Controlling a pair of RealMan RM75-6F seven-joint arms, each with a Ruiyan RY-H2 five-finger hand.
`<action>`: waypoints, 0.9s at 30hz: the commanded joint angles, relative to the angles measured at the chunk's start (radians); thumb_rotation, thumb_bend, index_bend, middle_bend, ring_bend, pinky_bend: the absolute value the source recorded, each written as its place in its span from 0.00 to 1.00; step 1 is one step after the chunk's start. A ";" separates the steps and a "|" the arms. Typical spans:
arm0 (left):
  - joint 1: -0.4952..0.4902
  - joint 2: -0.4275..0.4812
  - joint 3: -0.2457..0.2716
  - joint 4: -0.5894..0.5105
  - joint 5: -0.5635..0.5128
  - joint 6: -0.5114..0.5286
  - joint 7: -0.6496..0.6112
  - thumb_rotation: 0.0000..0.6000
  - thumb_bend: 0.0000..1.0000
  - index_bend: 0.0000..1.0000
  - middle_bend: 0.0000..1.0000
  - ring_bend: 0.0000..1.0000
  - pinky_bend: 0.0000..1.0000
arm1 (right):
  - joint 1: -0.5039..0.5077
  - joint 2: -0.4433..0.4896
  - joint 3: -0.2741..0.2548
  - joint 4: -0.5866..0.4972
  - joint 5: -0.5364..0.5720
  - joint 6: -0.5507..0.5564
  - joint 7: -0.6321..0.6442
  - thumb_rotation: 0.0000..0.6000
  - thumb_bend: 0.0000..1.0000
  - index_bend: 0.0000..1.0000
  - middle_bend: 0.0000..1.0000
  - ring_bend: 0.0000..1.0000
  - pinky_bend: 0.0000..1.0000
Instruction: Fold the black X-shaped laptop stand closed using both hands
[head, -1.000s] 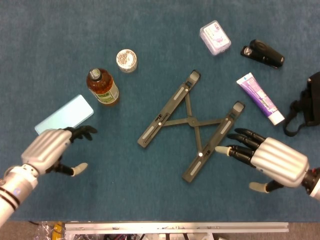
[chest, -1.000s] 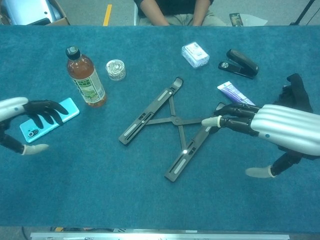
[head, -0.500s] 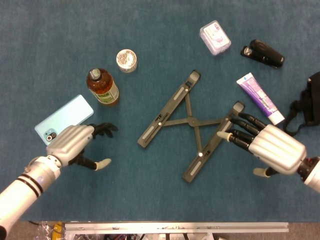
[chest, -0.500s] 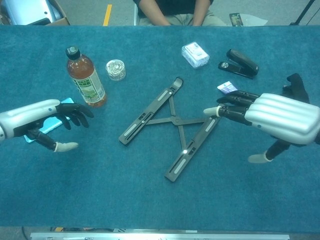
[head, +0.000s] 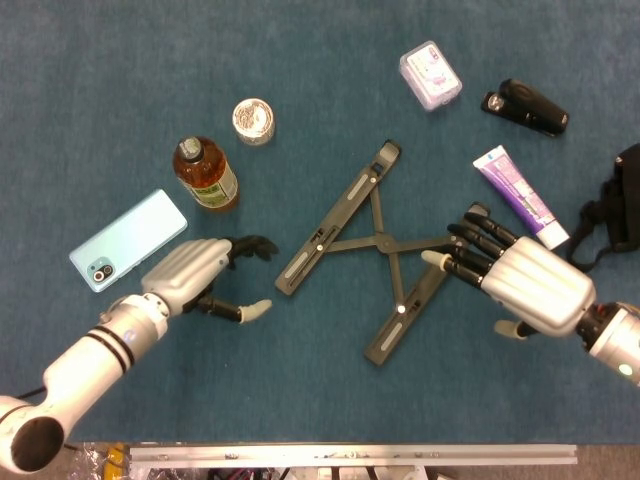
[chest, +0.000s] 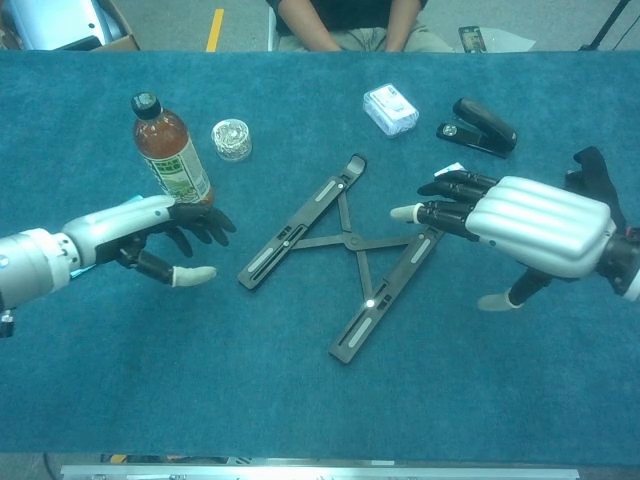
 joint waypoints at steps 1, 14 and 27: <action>-0.022 -0.040 -0.016 0.022 -0.049 0.017 0.034 0.67 0.28 0.18 0.23 0.20 0.28 | 0.000 -0.008 0.005 0.009 0.006 0.000 -0.015 1.00 0.06 0.01 0.17 0.00 0.05; -0.078 -0.157 -0.066 0.068 -0.193 0.041 0.054 0.66 0.28 0.18 0.21 0.17 0.27 | 0.019 -0.077 0.029 0.066 0.069 -0.040 -0.042 1.00 0.09 0.00 0.16 0.00 0.05; -0.129 -0.247 -0.044 0.159 -0.209 0.082 0.169 0.63 0.28 0.18 0.23 0.14 0.24 | 0.038 -0.135 0.043 0.114 0.112 -0.065 -0.079 1.00 0.09 0.00 0.16 0.00 0.05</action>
